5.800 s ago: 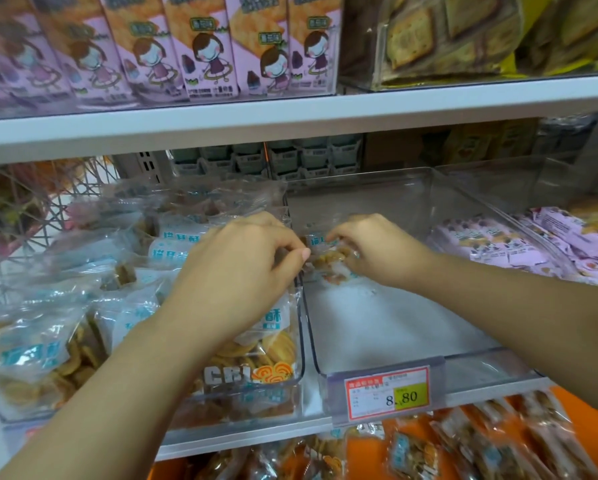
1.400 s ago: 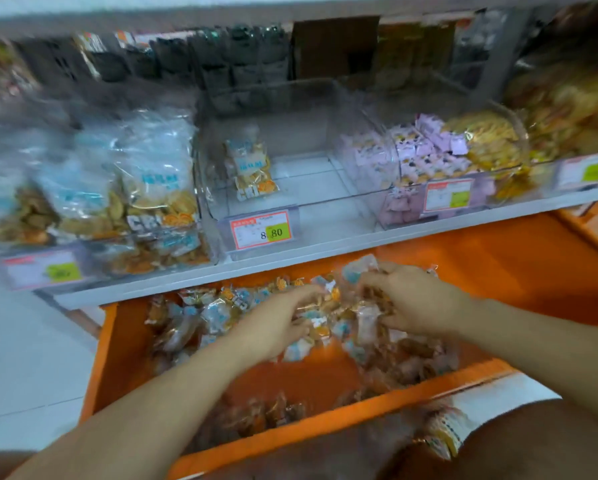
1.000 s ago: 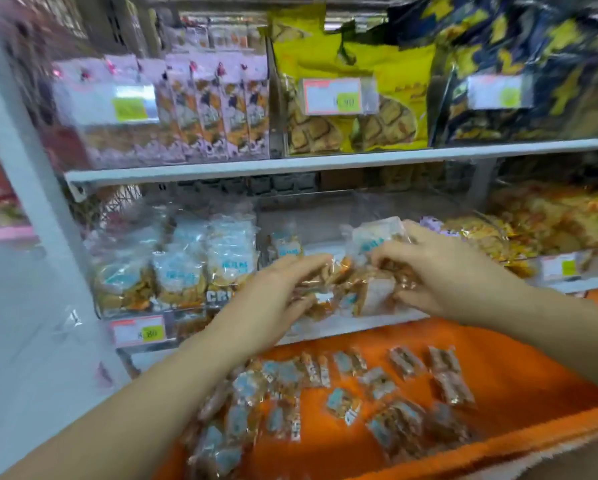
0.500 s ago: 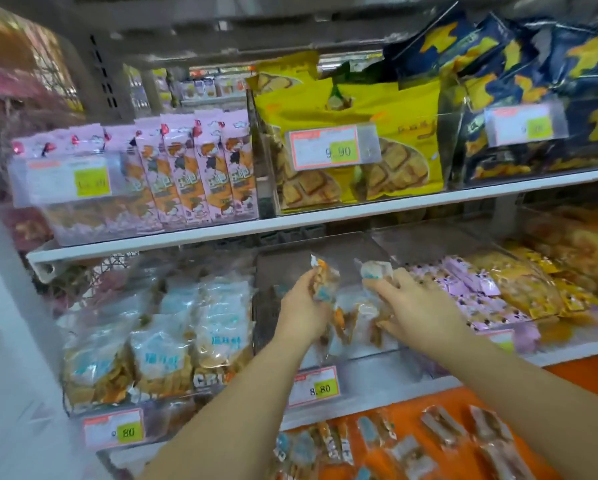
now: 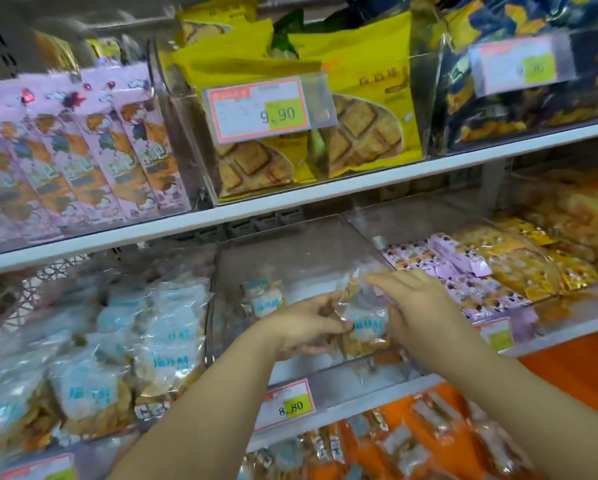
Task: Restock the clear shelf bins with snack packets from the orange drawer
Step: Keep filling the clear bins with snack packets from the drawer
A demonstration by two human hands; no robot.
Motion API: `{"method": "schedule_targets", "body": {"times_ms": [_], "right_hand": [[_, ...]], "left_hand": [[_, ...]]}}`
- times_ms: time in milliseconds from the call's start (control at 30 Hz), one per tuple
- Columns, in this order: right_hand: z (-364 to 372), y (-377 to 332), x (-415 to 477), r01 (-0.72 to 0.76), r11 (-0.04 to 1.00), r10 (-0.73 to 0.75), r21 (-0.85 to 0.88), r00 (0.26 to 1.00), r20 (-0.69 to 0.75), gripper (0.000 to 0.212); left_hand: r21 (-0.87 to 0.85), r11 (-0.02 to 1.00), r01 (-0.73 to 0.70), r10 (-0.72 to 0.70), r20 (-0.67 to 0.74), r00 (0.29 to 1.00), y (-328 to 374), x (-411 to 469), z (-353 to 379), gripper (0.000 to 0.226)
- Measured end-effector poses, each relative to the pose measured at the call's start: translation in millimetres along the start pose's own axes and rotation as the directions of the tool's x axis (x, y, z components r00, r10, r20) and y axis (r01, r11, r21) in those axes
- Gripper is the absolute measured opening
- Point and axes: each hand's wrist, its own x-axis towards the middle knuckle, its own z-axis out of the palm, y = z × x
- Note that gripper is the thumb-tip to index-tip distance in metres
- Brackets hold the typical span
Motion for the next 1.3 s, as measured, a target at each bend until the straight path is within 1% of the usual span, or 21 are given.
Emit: {"method": "schedule_targets", "body": {"times_ms": [67,133,167,233,300,333,367,433,533,567,633,700,767,833,933,1000,1067,1100,1167,1233,1300], "right_hand": [[-2,-3,-2,-0.003,1.000,0.003,0.012,1.000,-0.013,0.049],[-3,-5,-7,0.015,1.000,-0.015,-0.023,1.000,0.004,0.040],[-3,-5,-10,0.023,0.997,-0.020,-0.067,0.999,0.040,0.038],[-6,-10,-12,0.042,0.985,-0.013,-0.169,0.986,0.169,0.041],[-15,-17,-10,0.057,0.964,0.020,-0.261,0.958,0.285,0.041],[-18,-21,-8,0.031,0.958,0.074,-0.285,0.933,0.351,0.041],[-20,-23,-6,-0.004,0.953,0.130,-0.302,0.909,0.397,0.042],[-20,-23,-1,0.002,0.952,0.132,-0.306,0.899,0.417,0.037],[-25,-22,8,-0.047,0.980,0.115,-0.193,0.925,0.363,0.017],[-28,-20,11,-0.078,0.989,0.115,-0.129,0.943,0.313,0.013],[-35,-17,14,-0.156,0.984,0.143,0.081,0.978,0.152,0.007],[-46,-21,11,-0.244,0.928,0.245,0.281,0.969,0.030,0.004],[-53,-24,2,-0.355,0.848,0.390,0.392,0.921,-0.009,0.004],[-55,-26,-10,-0.435,0.772,0.492,0.463,0.871,-0.004,0.006],[-55,-26,-24,-0.476,0.632,0.585,0.611,0.811,0.026,0.010],[-56,-26,-27,-0.469,0.508,0.613,0.722,0.786,0.079,0.010],[-59,-30,-28,-0.462,0.395,0.595,0.794,0.787,0.163,0.008],[-59,-31,-28,-0.467,0.375,0.567,0.801,0.799,0.201,0.009],[-59,-32,-27,-0.489,0.375,0.523,0.787,0.813,0.256,0.012],[-61,-30,-28,-0.499,0.380,0.515,0.779,0.813,0.270,0.011],[-64,-26,-28,-0.502,0.384,0.511,0.775,0.815,0.274,0.007]], "left_hand": [[0.020,1.000,0.002,-0.002,-0.010,1.000,-4,-3,1,0.063],[0.079,0.996,-0.038,0.042,-0.050,0.998,-7,-3,4,0.071],[0.122,0.990,-0.069,0.077,-0.069,0.995,-8,-5,6,0.071],[0.158,0.981,-0.112,0.129,-0.097,0.987,-6,-8,10,0.070],[0.155,0.978,-0.141,0.158,-0.104,0.982,-4,-13,12,0.068],[0.158,0.975,-0.159,0.177,-0.106,0.978,-3,-15,13,0.068],[0.169,0.969,-0.178,0.198,-0.108,0.974,-4,-17,14,0.070],[0.196,0.958,-0.210,0.235,-0.114,0.965,-4,-22,14,0.072],[0.153,0.956,-0.249,0.271,-0.147,0.951,-4,-28,9,0.063],[0.109,0.956,-0.272,0.288,-0.175,0.941,-2,-30,6,0.057],[0.044,0.945,-0.324,0.324,-0.264,0.908,1,-34,-1,0.045],[-0.051,0.935,-0.351,0.311,-0.354,0.882,3,-39,-5,0.040],[-0.249,0.896,-0.368,0.261,-0.375,0.889,3,-45,-5,0.040],[-0.398,0.843,-0.362,0.219,-0.360,0.907,0,-53,-1,0.040],[-0.528,0.781,-0.334,0.183,-0.318,0.930,-5,-62,5,0.042],[-0.565,0.758,-0.326,0.180,-0.299,0.937,-3,-69,9,0.044],[-0.539,0.779,-0.321,0.183,-0.295,0.938,-1,-72,13,0.049],[-0.515,0.795,-0.321,0.193,-0.287,0.938,1,-73,15,0.050],[-0.469,0.821,-0.325,0.223,-0.260,0.939,8,-79,21,0.043],[-0.444,0.830,-0.339,0.266,-0.219,0.939,14,-81,24,0.036],[-0.410,0.841,-0.352,0.298,-0.190,0.935,14,-80,27,0.036]]}}
